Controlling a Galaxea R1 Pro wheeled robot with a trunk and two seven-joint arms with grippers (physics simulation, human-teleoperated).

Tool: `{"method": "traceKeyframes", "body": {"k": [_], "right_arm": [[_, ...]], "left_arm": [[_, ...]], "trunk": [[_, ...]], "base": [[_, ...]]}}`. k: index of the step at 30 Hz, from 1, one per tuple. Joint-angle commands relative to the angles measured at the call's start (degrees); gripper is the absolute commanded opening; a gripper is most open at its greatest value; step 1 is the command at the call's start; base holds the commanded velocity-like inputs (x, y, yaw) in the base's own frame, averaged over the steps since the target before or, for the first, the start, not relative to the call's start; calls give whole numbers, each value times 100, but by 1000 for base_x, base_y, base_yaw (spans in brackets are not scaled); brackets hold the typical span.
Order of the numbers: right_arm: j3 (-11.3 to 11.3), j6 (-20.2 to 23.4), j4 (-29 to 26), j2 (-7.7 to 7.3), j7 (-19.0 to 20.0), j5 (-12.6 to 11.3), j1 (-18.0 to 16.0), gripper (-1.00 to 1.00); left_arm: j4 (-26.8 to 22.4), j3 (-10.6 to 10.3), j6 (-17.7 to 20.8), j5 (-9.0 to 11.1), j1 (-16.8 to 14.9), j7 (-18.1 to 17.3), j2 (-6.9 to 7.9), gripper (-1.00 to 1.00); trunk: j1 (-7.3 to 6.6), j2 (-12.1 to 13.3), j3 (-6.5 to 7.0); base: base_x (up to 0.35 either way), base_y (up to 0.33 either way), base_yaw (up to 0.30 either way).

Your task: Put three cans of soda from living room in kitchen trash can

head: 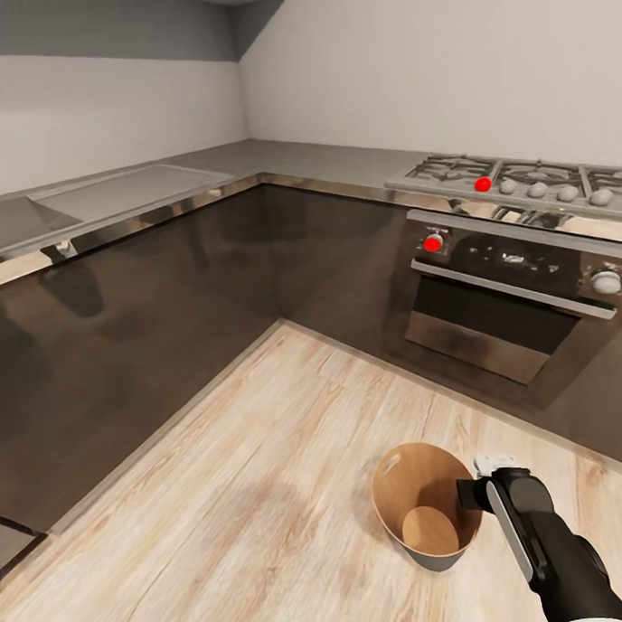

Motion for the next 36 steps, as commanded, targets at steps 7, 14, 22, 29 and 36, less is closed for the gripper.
{"method": "traceKeyframes", "body": {"k": [7,14,22,29,36], "right_arm": [[6,-5,3,4,35,-100,-3,-100],[6,-5,3,4,35,-100,-2,-100],[6,-5,8,4,35,-100,-3,-100],[6,-5,11,4,35,-100,-5,-100],[6,-5,11,4,35,-100,-5,-100]], "left_arm": [[1,0,0,0,1,0,0,100],[1,0,0,0,2,0,0,100],[1,0,0,0,0,0,0,100],[1,0,0,0,1,0,0,100],[1,0,0,0,2,0,0,100]], "trunk": [[0,0,1],[0,0,1],[0,0,1],[0,0,1],[0,0,1]], "base": [[0,0,242],[0,0,257],[0,0,258],[0,0,259],[0,0,259]]}}
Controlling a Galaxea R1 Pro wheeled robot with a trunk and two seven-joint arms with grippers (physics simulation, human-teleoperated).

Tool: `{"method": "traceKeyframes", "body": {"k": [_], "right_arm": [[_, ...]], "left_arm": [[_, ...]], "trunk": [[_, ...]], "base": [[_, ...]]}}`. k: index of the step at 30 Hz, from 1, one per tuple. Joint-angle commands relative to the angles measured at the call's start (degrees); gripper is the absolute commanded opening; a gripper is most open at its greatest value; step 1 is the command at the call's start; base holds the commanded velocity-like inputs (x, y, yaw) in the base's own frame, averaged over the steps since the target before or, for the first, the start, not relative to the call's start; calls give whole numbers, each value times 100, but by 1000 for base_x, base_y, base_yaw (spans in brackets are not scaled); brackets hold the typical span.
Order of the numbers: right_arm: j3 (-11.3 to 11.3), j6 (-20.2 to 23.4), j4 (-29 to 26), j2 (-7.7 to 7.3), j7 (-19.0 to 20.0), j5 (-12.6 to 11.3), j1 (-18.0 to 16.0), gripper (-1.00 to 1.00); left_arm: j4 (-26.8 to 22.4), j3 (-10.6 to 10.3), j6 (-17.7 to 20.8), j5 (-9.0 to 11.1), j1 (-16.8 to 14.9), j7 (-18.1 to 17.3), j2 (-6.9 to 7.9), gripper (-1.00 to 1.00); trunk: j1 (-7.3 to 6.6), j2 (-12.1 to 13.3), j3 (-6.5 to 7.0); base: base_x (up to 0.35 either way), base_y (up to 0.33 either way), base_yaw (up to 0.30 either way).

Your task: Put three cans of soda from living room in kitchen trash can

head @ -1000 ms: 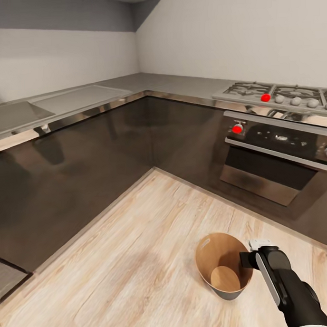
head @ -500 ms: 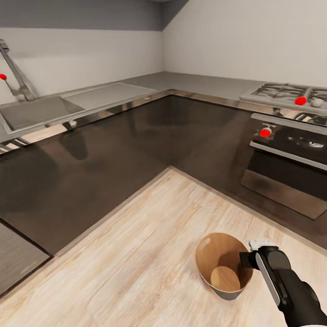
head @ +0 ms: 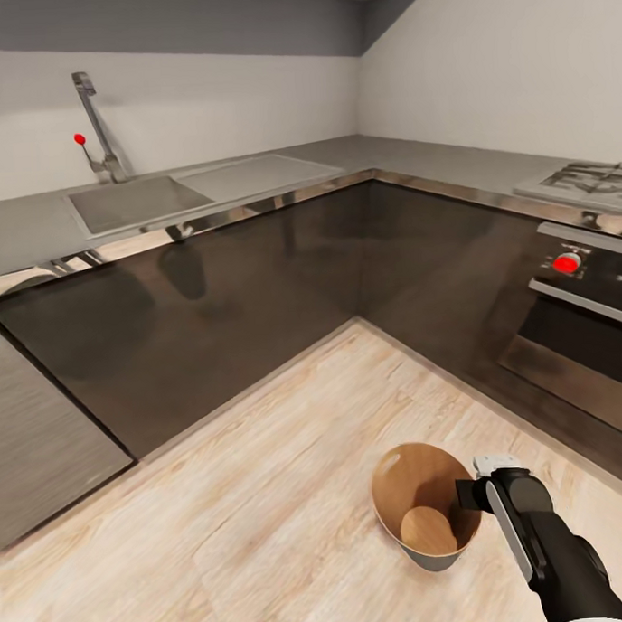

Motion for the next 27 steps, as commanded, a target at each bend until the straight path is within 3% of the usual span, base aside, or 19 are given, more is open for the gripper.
{"method": "traceKeyframes", "body": {"k": [1,27], "right_arm": [[0,-3,0,1,31,-63,0,-100],[3,-3,17,1,31,-62,5,-100]], "left_arm": [[0,0,0,0,-1,0,0,100],[0,0,0,0,-3,0,0,100]], "trunk": [[0,0,0],[0,0,0]], "base": [[0,0,259],[0,0,248]]}}
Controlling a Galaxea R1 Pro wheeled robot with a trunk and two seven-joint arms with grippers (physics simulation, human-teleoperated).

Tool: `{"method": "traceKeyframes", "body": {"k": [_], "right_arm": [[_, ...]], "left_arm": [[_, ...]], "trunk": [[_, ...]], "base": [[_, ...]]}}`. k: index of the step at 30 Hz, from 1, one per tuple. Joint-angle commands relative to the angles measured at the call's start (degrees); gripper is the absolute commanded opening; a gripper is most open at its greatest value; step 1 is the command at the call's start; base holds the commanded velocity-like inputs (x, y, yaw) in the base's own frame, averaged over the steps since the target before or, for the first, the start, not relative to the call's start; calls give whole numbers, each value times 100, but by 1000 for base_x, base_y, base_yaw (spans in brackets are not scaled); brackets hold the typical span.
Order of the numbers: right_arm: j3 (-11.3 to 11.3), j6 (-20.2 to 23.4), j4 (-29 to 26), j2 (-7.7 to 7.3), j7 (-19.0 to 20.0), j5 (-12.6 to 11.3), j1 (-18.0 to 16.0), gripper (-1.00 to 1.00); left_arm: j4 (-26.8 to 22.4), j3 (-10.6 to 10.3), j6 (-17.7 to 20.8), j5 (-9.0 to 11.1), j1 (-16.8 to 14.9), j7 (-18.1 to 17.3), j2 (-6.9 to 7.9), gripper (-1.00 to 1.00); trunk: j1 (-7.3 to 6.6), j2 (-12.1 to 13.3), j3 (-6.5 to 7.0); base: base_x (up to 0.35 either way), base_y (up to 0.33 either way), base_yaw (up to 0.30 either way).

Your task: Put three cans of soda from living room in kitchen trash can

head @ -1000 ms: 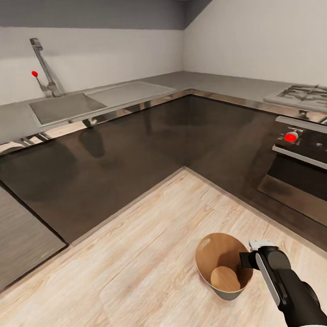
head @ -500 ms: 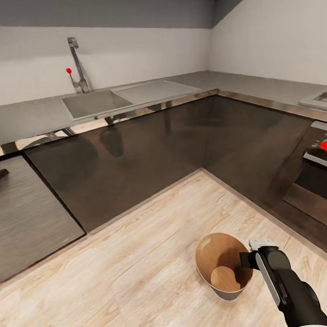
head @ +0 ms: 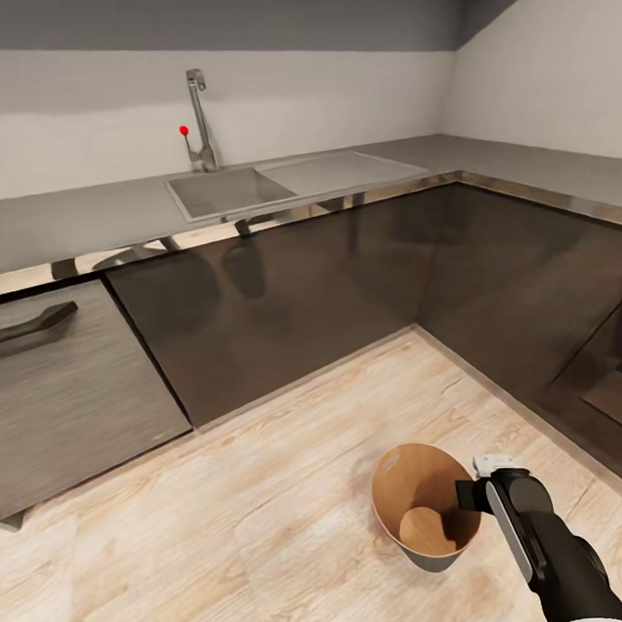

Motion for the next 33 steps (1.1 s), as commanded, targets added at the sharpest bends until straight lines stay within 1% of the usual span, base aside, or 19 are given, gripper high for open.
{"method": "traceKeyframes", "body": {"k": [1,6,22,28,33], "right_arm": [[0,-1,0,0,26,-18,-3,-100],[0,-1,0,0,26,-18,-4,-100],[5,-1,0,0,26,-17,-1,-100],[4,-1,0,0,25,-17,-2,-100],[5,-1,0,0,22,-13,-1,-100]], "left_arm": [[0,0,0,0,0,0,0,100],[0,0,0,0,1,0,0,100],[0,0,0,0,1,0,0,100],[0,0,0,0,3,0,0,100],[0,-1,0,0,4,0,0,100]], "trunk": [[0,0,1],[0,0,24],[0,0,162],[0,0,177],[0,0,178]], "base": [[0,0,69],[0,0,31],[0,0,2],[0,0,2],[0,0,144]]}}
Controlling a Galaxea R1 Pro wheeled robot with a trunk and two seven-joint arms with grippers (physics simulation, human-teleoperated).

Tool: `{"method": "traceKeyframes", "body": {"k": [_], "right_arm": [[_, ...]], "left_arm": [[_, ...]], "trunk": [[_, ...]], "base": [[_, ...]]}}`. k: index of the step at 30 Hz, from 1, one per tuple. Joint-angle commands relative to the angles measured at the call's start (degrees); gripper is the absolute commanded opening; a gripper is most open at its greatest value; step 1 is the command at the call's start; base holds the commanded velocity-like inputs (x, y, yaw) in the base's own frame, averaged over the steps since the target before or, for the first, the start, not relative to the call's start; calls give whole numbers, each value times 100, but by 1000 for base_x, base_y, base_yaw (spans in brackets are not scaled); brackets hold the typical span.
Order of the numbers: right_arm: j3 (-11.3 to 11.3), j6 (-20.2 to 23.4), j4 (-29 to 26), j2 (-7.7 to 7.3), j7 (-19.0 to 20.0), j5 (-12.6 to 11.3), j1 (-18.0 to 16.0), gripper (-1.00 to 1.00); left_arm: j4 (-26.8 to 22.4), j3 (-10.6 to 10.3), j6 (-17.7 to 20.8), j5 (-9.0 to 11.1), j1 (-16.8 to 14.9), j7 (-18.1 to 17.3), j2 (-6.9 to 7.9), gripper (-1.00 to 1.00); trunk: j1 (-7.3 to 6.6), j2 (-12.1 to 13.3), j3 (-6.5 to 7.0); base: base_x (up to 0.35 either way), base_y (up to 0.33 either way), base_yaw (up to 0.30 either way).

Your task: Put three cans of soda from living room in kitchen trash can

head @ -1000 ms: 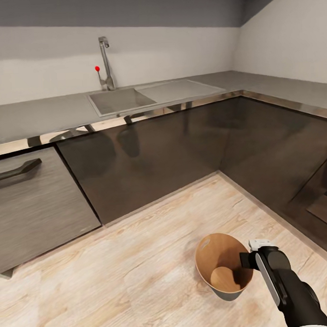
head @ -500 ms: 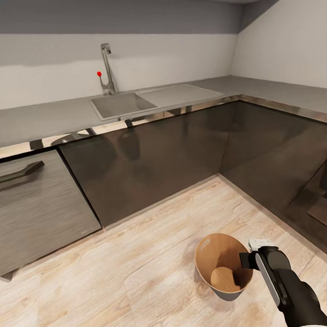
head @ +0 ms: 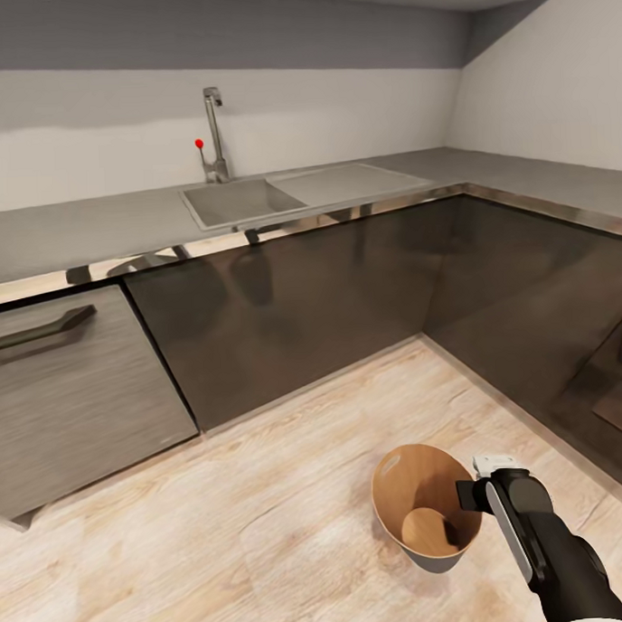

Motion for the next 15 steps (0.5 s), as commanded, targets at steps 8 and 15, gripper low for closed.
{"method": "traceKeyframes", "body": {"k": [8,15], "right_arm": [[1,-4,-1,1,32,-86,-2,-100],[2,-4,10,1,29,-85,-2,-100]], "left_arm": [[0,1,0,0,-3,0,0,100],[0,-3,0,0,-1,0,0,100]], "trunk": [[0,0,1],[0,0,1]], "base": [[0,0,265],[0,0,288]]}}
